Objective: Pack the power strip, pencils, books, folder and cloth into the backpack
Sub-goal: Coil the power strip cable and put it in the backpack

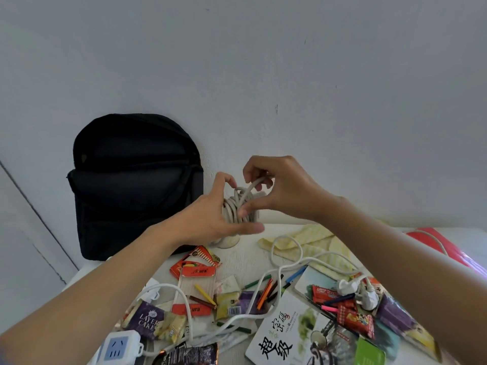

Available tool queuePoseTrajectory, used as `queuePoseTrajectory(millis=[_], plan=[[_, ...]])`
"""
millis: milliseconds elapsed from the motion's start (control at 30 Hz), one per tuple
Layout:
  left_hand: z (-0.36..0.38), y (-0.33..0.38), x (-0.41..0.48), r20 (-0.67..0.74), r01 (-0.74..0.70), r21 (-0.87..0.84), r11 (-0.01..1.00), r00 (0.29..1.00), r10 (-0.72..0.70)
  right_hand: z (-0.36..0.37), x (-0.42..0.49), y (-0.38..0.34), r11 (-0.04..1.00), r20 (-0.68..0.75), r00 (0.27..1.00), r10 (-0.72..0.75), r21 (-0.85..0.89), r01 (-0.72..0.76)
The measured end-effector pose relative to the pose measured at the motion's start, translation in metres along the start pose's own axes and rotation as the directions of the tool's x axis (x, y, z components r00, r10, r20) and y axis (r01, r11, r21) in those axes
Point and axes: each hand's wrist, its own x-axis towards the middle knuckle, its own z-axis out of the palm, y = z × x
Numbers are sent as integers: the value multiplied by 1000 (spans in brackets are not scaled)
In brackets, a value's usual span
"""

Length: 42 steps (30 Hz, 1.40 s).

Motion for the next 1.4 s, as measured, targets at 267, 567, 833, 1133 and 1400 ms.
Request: queuePoseTrajectory(millis=[267,567,833,1133,1400], plan=[[4,14,-9,68,-158,-224,962,982,178,-2,13,-4,941,171,984,58,321,-111],[13,10,-12,-203,-264,-393,881,959,197,-3,29,-12,788,316,855,411,349,-507],[-4,11,-4,-331,-352,-636,686,928,169,0,11,25,281,490,790,368,752,-597],[9,7,11,-414,-252,-669,699,908,-69,28,7,17,485,192,732,654,636,-600],[16,-9,24,-287,-148,-798,584,946,-154,42,3,16,564,38,667,744,500,-657]])
